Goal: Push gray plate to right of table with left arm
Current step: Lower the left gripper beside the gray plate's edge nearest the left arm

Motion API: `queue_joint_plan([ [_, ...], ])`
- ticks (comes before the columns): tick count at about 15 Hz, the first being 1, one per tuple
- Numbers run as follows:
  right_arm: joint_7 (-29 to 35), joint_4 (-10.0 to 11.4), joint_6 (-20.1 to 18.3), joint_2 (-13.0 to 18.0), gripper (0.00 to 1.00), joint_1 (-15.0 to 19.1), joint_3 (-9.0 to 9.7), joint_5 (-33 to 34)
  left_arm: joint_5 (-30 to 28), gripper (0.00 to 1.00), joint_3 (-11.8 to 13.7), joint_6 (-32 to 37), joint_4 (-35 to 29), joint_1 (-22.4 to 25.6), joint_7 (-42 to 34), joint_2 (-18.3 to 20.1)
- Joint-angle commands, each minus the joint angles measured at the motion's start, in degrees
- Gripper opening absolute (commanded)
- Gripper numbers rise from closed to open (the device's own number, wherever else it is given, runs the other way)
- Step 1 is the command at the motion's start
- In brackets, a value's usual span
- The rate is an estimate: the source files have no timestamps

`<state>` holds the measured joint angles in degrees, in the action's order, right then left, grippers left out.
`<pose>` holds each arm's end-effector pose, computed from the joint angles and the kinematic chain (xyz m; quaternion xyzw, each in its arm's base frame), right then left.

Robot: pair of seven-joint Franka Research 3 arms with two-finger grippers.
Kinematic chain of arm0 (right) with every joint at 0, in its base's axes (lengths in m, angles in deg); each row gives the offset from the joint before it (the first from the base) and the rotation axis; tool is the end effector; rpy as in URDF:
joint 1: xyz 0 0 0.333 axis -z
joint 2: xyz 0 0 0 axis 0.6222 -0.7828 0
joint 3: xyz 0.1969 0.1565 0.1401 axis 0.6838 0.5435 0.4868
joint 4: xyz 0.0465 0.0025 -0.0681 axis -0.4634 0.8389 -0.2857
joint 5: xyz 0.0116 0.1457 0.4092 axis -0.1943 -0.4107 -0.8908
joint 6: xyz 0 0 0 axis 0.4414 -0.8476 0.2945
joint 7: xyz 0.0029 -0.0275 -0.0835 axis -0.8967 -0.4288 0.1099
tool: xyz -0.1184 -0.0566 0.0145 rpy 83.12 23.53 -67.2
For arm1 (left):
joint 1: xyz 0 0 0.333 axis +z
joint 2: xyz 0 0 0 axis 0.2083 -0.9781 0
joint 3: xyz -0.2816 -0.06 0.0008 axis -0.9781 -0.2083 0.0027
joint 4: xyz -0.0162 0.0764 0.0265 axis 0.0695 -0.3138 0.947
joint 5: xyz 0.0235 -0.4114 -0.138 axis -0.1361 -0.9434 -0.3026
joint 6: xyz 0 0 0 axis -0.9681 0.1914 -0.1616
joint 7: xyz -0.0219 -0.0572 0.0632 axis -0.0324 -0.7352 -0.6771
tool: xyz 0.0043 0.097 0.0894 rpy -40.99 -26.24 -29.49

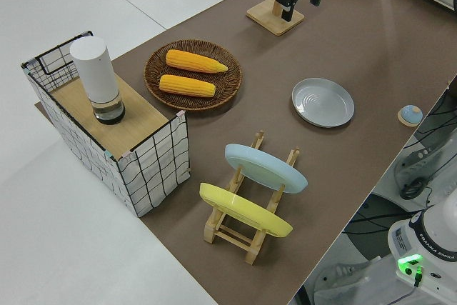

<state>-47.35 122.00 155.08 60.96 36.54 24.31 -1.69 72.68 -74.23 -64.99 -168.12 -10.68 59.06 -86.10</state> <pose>0.5710 0.0723 0.6088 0.9981 0.0476 -0.0381 0.0009 0.5749 -0.0195 0.5449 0.9970 -0.0722 -0.0269 0.0086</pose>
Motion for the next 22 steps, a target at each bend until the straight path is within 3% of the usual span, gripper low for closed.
queue_joint_plan([
  [1,-0.15,0.03,-0.69,0.43,0.983,0.62,0.32,-0.46,1.04,1.0,-0.36,0.99,-1.91,0.15,1.25,0.65],
  [8,-0.15,0.03,-0.69,0.43,0.983,0.62,0.32,-0.46,-0.01,1.0,-0.19,-2.34,-9.81,0.24,3.09,3.9],
  [14,-0.15,0.03,-0.69,0.43,0.983,0.62,0.23,-0.46,-0.8,1.0,-0.27,-17.98,-29.48,0.15,3.09,12.42],
  [22,-0.15,-0.05,-0.69,0.43,0.983,0.62,0.32,-0.46,-3.96,1.0,-0.97,-31.78,-44.52,-0.73,3.09,13.75],
])
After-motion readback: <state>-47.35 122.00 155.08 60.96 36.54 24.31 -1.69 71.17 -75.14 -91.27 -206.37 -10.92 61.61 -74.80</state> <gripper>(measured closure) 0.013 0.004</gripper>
